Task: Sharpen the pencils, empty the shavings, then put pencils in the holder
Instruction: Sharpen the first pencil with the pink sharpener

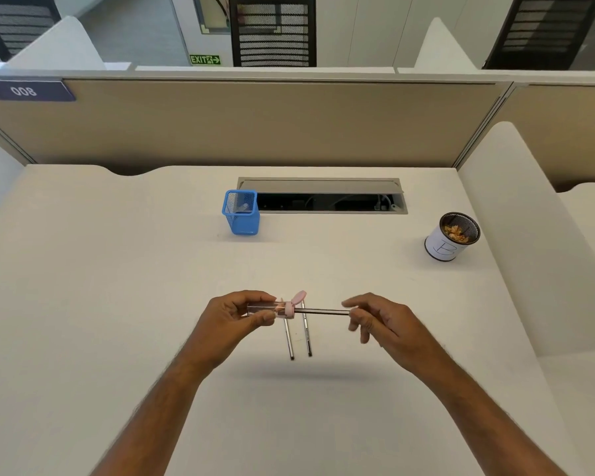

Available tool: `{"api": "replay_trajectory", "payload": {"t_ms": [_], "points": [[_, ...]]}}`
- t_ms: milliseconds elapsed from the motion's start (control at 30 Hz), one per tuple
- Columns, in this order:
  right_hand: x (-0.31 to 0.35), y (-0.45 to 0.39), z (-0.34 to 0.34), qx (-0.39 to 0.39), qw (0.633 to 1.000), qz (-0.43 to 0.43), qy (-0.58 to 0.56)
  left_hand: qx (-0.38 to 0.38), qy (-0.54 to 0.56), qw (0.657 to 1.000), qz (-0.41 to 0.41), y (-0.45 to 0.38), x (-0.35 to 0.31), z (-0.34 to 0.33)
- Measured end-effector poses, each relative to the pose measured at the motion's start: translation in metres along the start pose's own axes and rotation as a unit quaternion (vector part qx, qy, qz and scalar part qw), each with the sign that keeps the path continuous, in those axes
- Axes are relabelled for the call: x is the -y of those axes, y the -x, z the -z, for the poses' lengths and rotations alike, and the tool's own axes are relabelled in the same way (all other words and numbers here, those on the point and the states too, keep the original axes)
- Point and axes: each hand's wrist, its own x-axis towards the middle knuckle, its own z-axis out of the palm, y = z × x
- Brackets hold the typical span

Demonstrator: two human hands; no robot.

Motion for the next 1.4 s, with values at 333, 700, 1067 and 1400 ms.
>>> {"api": "replay_trajectory", "payload": {"t_ms": [333, 700, 1067, 1400], "points": [[0.0, 0.003, 0.0, -0.045, 0.998, 0.025, 0.019, 0.0, 0.003, 1.0, -0.006, 0.0, 0.0, 0.002], [-0.015, 0.004, 0.002, 0.079, 0.985, -0.129, -0.079, 0.077, -0.04, 0.996, -0.034, -0.003, 0.004, 0.003], [-0.017, 0.004, 0.012, 0.137, 0.971, -0.175, -0.083, 0.087, 0.001, 0.996, -0.018, 0.0, 0.014, -0.004], [-0.038, 0.013, 0.015, 0.124, 0.966, -0.195, -0.115, 0.018, 0.02, 0.999, -0.039, 0.0, 0.013, 0.015]]}}
